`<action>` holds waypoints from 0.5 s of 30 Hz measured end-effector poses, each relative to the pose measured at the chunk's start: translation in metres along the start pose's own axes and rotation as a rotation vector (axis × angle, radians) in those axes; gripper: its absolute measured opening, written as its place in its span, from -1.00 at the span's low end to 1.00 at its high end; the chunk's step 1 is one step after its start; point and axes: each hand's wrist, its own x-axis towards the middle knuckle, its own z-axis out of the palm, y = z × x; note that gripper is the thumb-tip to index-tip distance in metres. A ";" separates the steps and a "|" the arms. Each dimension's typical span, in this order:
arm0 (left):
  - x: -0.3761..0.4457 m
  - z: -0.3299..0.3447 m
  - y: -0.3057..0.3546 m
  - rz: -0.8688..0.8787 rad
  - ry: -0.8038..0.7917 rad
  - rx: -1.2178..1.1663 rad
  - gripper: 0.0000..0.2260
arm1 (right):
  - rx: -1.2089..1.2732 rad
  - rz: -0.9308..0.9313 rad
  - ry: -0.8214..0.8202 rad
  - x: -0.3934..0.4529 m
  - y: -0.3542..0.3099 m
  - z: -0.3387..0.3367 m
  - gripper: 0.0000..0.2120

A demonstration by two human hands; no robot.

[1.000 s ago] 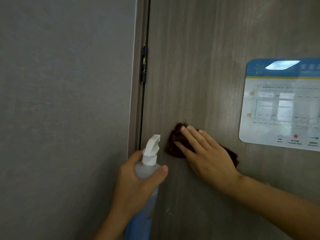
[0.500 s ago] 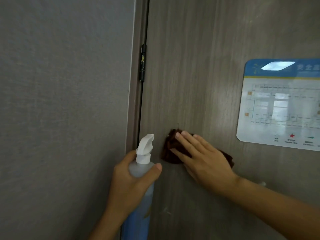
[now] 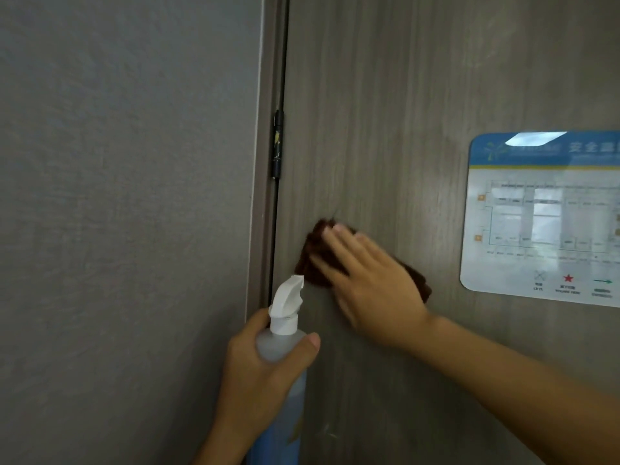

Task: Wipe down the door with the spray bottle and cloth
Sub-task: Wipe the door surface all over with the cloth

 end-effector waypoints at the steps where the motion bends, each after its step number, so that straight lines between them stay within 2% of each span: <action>1: 0.001 0.000 0.001 0.003 -0.001 0.000 -0.63 | -0.014 -0.089 -0.031 -0.011 -0.004 0.005 -0.40; 3: 0.003 0.000 0.004 0.015 0.001 0.010 -0.69 | -0.038 -0.187 -0.075 -0.027 -0.008 0.011 -0.39; 5: 0.005 0.001 0.006 0.017 0.006 0.009 -0.71 | -0.047 -0.186 -0.059 -0.027 -0.002 0.006 -0.39; 7: 0.007 0.001 0.006 -0.002 0.007 -0.002 -0.70 | -0.058 -0.086 0.002 -0.011 0.010 -0.003 -0.41; 12: 0.005 0.004 0.003 0.024 0.040 -0.001 -0.62 | -0.024 0.379 0.165 0.060 0.023 -0.017 -0.45; 15: 0.002 0.004 -0.004 0.012 0.073 0.026 -0.65 | 0.035 0.381 0.191 0.079 0.003 -0.009 -0.44</action>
